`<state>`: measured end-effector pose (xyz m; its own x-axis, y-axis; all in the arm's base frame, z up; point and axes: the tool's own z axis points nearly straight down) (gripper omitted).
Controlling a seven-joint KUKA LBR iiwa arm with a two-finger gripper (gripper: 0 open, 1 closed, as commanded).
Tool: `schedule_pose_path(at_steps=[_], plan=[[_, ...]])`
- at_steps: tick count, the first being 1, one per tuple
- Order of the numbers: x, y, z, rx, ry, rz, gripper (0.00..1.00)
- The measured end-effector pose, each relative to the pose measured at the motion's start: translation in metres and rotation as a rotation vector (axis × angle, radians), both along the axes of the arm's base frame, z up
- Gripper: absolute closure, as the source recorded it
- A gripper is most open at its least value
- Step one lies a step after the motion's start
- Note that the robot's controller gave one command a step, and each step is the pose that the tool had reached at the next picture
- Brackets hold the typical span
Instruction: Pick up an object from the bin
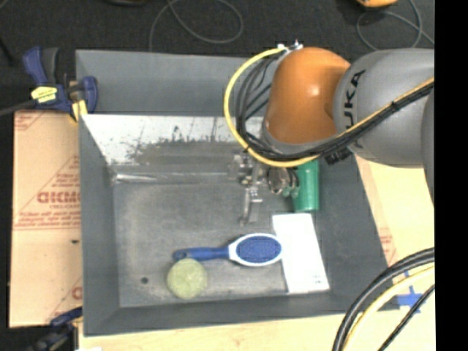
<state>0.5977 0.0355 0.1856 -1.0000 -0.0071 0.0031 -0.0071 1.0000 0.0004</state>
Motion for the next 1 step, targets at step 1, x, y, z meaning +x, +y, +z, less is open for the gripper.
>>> schedule_pose_path(at_steps=[1], plan=[[0.001,-0.0001,0.0049,0.0,-0.007,-0.001,0.0]])
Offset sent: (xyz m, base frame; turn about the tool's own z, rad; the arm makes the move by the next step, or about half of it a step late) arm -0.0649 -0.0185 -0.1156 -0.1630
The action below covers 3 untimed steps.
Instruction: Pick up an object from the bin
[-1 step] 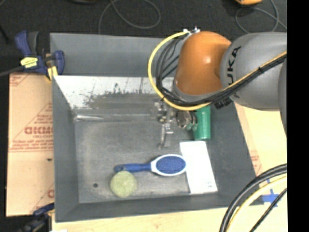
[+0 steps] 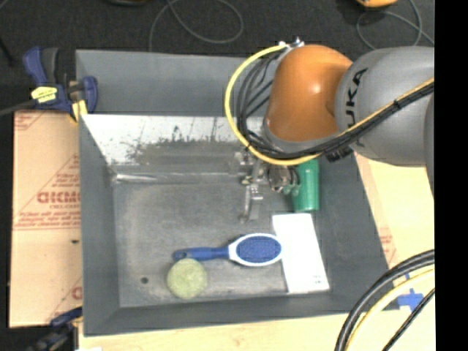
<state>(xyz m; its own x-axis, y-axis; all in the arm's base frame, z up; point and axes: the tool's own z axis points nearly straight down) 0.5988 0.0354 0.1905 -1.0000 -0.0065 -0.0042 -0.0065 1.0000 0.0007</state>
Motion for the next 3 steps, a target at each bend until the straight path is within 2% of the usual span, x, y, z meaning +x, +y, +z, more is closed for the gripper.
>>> schedule_pose_path(at_steps=[1,2,3], plan=[[-0.034,-0.01,-0.062,-0.002,-0.002,0.083,0.0],[-0.054,-0.01,-0.069,-0.001,0.005,0.137,0.0],[-0.069,-0.021,-0.053,-0.001,0.004,0.133,0.0]])
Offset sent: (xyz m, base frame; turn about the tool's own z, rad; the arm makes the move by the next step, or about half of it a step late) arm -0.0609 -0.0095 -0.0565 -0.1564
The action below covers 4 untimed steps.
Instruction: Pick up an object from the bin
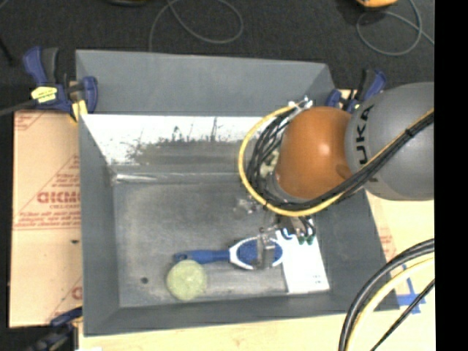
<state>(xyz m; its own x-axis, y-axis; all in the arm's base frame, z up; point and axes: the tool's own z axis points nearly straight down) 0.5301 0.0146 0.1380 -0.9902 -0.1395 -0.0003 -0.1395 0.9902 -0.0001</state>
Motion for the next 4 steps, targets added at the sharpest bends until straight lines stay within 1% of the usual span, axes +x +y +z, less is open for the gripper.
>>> schedule_pose_path(at_steps=[1,2,4], plan=[[-0.001,0.002,-0.065,0.001,-0.001,-0.072,0.0],[-0.011,0.0,-0.068,0.0,0.002,-0.026,1.0],[-0.012,0.0,-0.065,0.0,0.002,-0.027,1.0]])
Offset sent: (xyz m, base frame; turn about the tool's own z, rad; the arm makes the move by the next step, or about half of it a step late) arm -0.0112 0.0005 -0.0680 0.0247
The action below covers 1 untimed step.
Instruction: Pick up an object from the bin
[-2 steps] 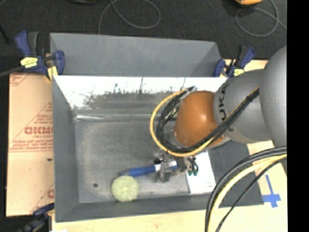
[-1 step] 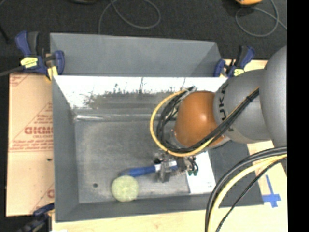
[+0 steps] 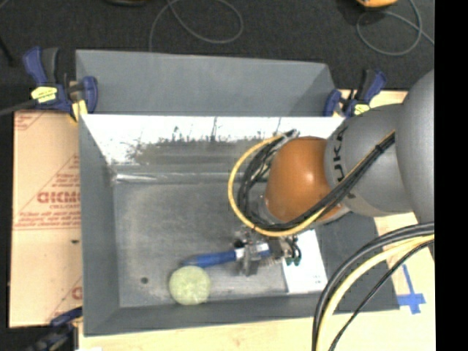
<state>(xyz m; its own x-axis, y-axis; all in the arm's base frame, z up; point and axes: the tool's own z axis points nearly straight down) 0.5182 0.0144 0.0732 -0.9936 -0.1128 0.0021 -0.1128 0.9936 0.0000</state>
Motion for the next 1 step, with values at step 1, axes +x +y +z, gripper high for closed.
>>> schedule_pose_path(at_steps=[1], plan=[[0.0,-0.0003,0.0128,0.0,0.0,-0.001,1.0]])
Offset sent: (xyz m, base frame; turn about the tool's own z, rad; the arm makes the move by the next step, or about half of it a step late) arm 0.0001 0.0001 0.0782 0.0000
